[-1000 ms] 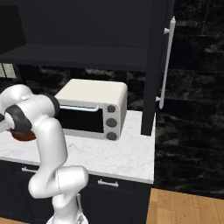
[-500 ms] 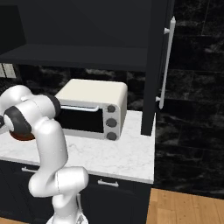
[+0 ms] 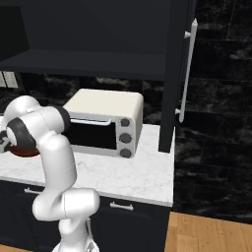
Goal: Pick up the bowls on the counter and stack them on top of one another in the open cabinet. Place the smaller bowl on top of the larger bowl.
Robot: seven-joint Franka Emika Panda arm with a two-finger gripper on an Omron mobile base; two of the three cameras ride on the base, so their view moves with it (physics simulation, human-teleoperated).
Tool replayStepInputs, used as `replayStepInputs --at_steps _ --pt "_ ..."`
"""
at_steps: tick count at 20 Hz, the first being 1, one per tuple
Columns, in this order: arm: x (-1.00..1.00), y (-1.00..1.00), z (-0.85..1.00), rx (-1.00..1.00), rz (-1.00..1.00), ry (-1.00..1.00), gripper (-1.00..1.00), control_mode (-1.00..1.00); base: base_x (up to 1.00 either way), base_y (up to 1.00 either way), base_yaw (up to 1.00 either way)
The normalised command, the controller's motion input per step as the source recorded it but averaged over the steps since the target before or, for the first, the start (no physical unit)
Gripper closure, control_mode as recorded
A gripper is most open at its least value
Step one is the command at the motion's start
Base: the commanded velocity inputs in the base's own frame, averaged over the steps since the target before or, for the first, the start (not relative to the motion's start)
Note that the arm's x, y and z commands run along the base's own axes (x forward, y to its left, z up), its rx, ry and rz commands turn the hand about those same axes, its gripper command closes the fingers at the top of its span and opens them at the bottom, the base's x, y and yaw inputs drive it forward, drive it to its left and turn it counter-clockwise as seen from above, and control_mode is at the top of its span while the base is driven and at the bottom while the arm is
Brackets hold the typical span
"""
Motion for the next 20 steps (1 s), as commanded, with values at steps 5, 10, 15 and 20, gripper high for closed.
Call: replayStepInputs --at_steps 5,10,15,20 --pt "0.1 0.34 0.0 0.0 0.05 0.03 1.0 -1.0 0.0 0.0 0.0" --pt "0.12 0.23 0.0 0.0 0.02 0.07 1.0 -1.0 0.0 0.0 0.0" --pt "0.1 0.3 -0.02 0.0 0.02 0.06 1.0 -1.0 0.0 0.0 0.0" --pt "0.02 0.19 -0.22 0.0 0.04 0.05 1.0 -1.0 0.0 0.0 0.0"
